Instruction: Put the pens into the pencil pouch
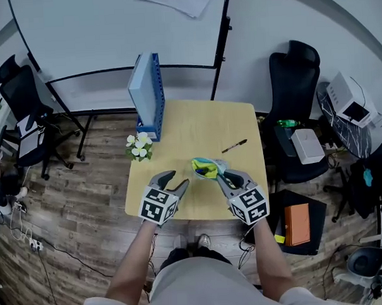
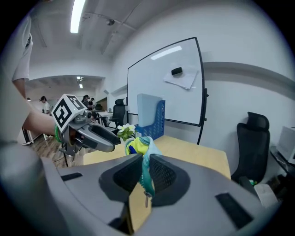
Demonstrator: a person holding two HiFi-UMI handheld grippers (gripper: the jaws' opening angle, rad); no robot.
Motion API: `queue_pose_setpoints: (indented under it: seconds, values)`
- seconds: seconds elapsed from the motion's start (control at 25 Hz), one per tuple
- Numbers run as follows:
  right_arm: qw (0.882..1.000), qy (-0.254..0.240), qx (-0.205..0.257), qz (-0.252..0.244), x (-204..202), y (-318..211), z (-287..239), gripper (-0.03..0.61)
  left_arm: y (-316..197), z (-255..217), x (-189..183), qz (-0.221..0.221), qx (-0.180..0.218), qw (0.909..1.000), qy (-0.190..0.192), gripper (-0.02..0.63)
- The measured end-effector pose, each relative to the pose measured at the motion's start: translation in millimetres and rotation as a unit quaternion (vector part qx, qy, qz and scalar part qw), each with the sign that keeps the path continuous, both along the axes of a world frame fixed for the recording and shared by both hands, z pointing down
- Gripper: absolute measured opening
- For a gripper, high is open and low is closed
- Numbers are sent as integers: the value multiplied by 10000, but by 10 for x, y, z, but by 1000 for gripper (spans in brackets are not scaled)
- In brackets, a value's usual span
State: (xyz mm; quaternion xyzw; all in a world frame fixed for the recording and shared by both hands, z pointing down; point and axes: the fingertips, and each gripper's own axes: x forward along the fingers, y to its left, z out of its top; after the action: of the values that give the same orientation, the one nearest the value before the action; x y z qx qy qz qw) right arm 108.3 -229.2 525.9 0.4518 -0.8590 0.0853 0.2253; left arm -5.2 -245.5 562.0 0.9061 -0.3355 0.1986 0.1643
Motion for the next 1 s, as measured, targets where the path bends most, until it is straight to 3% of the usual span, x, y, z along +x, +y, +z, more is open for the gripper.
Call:
queue_pose_setpoints:
  seconds: [0.32, 0.64, 1.0]
  values:
    - [9973, 35, 184, 713, 544, 61, -187, 49, -234, 22, 599, 699, 97, 9974, -139, 199]
    - [9869, 106, 262, 1586, 1227, 228, -291, 49, -569, 184, 1417, 1412, 123, 9892, -379, 184]
    - [9752, 124, 209, 2202, 1731, 352, -328, 49, -999, 736, 2090, 1641, -67, 9832, -801, 176]
